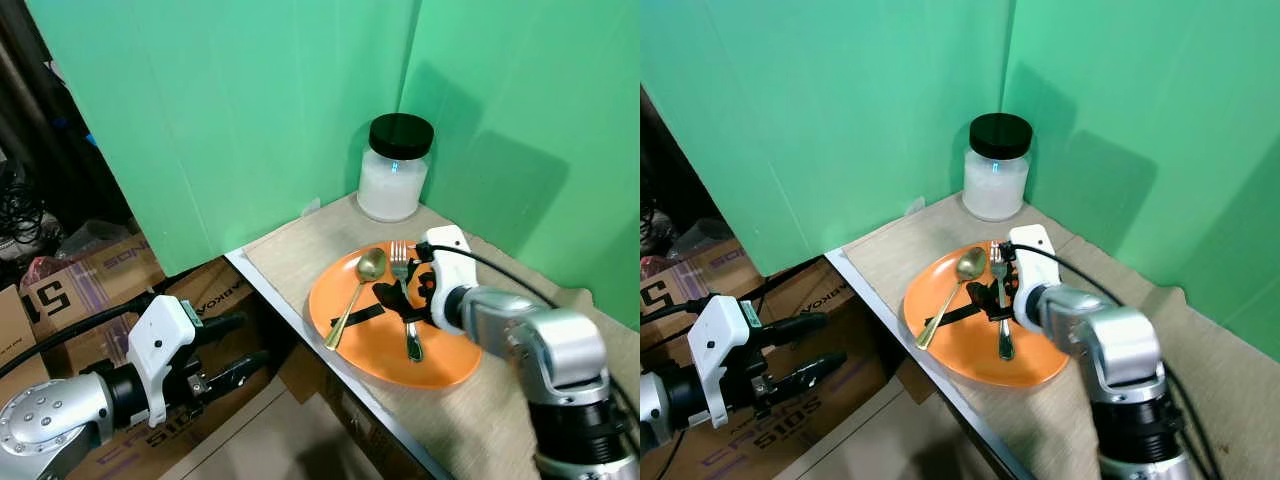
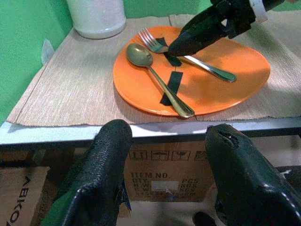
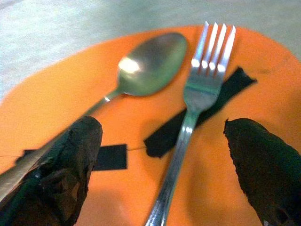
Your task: Setting the table
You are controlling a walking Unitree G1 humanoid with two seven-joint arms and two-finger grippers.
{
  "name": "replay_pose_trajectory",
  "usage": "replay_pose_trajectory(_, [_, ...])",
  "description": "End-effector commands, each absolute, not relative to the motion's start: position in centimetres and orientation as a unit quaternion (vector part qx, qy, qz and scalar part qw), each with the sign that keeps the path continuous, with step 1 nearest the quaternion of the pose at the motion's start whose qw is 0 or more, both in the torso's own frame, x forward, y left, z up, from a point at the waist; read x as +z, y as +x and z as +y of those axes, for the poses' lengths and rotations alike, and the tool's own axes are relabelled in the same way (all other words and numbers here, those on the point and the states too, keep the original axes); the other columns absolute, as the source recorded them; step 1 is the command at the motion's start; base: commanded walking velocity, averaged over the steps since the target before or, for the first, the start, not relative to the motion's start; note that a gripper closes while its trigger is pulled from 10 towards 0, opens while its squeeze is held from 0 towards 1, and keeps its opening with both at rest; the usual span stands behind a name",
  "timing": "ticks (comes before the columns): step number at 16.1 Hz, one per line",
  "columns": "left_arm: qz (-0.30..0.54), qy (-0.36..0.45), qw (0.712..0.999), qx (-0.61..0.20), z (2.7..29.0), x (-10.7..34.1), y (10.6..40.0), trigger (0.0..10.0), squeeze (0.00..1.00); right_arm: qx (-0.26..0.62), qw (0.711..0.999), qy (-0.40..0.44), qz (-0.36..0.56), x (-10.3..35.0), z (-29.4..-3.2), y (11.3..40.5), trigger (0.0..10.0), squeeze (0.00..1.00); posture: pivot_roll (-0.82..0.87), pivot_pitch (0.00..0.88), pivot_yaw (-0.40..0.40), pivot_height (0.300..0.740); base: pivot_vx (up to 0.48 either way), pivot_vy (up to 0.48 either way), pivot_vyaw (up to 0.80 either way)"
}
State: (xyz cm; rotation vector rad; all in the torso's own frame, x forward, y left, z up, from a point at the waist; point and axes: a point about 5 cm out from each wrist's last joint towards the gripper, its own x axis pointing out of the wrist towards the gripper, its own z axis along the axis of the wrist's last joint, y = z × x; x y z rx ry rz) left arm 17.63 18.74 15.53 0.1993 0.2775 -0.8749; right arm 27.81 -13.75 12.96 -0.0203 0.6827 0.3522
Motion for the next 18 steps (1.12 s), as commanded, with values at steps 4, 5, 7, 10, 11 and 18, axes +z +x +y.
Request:
replay_pose_trajectory(4, [0.135,0.102,0.889,-0.425,18.8,15.8,17.4,10.0,0.0,0.104,0.936,-0.041,0.333,12.3,-13.9,27.3,10.0,0.0,-0.03,0.018,0.002,0.74,0.0,0.0,0.0])
replay_pose_trajectory(5, [0.137,0.103,0.888,-0.427,18.9,15.8,17.4,10.0,0.0,0.103,0.931,-0.035,0.348,11.5,-13.2,26.8,8.5,0.0,-0.03,0.02,0.004,0.74,0.0,0.0,0.0])
replay_pose_trajectory(7, [0.139,0.1,0.886,-0.432,18.8,15.8,17.4,10.0,0.0,0.106,0.929,-0.029,0.355,11.2,-12.9,26.6,3.5,0.0,-0.03,0.02,0.005,0.74,0.0,0.0,0.0])
replay_pose_trajectory(10, [0.146,0.093,0.881,-0.441,18.7,15.7,17.2,10.0,0.0,0.11,0.928,-0.02,0.355,11.2,-12.6,26.6,0.9,0.0,-0.03,0.018,0.008,0.74,0.0,0.0,0.0])
replay_pose_trajectory(11, [0.147,0.093,0.879,-0.443,18.6,15.7,17.2,10.0,0.0,0.113,0.928,-0.021,0.354,11.1,-12.5,26.7,0.0,0.0,-0.03,0.019,0.009,0.74,0.0,0.0,0.0])
replay_pose_trajectory(18, [0.148,0.096,0.877,-0.446,18.5,15.6,17.3,10.0,0.0,0.118,0.927,-0.035,0.354,10.8,-12.2,27.0,0.0,0.0,-0.02,0.016,0.006,0.74,0.0,0.0,0.0])
